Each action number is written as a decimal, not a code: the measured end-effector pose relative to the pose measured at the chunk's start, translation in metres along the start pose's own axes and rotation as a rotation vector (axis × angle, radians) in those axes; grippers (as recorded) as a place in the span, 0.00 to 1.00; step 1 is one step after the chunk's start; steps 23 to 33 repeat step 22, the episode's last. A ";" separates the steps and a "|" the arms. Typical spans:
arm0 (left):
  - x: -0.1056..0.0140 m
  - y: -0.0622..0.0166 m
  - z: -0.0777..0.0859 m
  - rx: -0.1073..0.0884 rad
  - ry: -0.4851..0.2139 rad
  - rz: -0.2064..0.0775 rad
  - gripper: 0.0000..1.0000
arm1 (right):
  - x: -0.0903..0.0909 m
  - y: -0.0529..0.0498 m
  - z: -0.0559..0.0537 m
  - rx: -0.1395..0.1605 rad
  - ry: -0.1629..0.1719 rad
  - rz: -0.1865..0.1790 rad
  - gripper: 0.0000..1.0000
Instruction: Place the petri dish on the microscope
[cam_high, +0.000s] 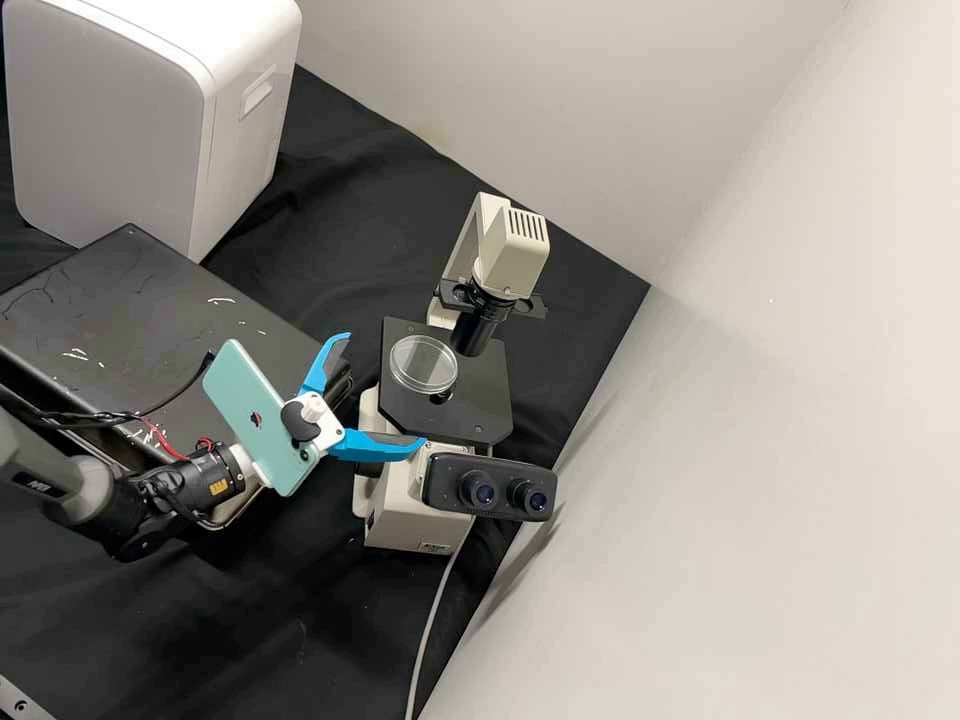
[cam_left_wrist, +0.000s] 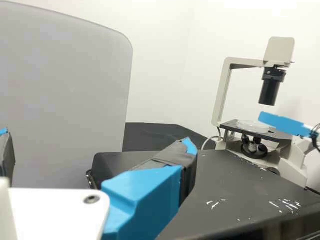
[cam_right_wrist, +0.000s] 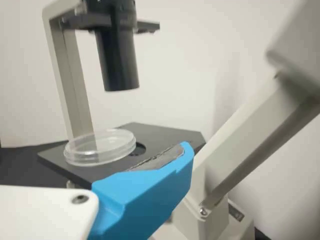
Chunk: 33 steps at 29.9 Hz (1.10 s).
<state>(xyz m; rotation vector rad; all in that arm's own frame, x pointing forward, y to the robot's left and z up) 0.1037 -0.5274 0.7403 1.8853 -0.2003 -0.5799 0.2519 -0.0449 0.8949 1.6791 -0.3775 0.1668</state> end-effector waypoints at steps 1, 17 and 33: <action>0.000 0.0000 0.000 0.000 0.000 0.000 1.00 | -0.003 0.003 -0.002 0.002 0.010 0.008 1.00; -0.001 0.0011 0.001 -0.008 -0.013 0.003 1.00 | -0.054 0.005 -0.019 0.131 0.044 0.026 1.00; -0.001 0.0011 0.001 -0.008 -0.013 0.003 1.00 | -0.067 -0.002 -0.023 0.175 0.061 -0.006 1.00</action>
